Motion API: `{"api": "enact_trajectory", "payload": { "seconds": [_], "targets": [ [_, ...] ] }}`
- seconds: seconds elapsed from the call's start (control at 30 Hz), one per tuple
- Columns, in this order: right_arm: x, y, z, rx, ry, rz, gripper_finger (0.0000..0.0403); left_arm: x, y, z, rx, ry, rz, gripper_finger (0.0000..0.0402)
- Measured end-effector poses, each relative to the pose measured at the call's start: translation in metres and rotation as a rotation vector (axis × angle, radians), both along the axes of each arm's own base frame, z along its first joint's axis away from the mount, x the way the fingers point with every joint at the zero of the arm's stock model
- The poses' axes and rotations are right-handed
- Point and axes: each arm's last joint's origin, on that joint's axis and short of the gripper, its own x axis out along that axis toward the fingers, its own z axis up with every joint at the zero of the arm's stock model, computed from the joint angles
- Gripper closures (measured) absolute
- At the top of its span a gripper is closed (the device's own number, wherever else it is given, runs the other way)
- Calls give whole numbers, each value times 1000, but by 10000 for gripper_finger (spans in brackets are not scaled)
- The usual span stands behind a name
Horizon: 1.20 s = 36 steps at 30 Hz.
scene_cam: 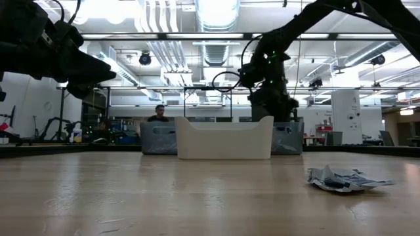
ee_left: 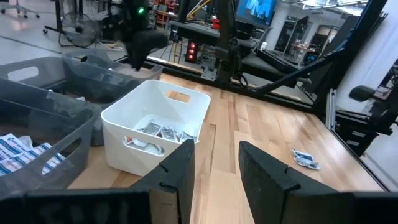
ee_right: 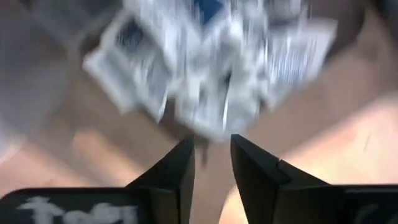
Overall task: Pick & Place First Aid Supplies
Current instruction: Put the white alcohol pad into the right black bin
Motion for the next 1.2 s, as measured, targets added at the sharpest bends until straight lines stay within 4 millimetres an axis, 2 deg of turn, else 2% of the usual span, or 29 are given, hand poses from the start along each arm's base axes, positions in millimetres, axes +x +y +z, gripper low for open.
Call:
{"api": "enact_trajectory", "payload": {
  "seconds": [0.13,0.27,0.5,0.63,0.87,1.03,1.2],
  "targets": [
    [-12,20,23,105,67,-87,293,0,0,0,1,0,0,282],
    [-17,49,52,149,48,-132,288,0,0,0,1,1,0,282],
    [-14,115,101,99,-77,-117,288,0,0,0,1,1,-1,282],
    [-13,157,119,89,-127,-95,296,0,0,0,1,1,-1,282],
    [-5,234,126,107,-159,37,311,0,0,0,-2,1,0,282],
    [11,290,120,117,-251,222,320,0,0,0,-3,1,0,282],
    [25,334,111,118,-378,356,323,0,0,0,-6,3,-1,282]
  ]
}}
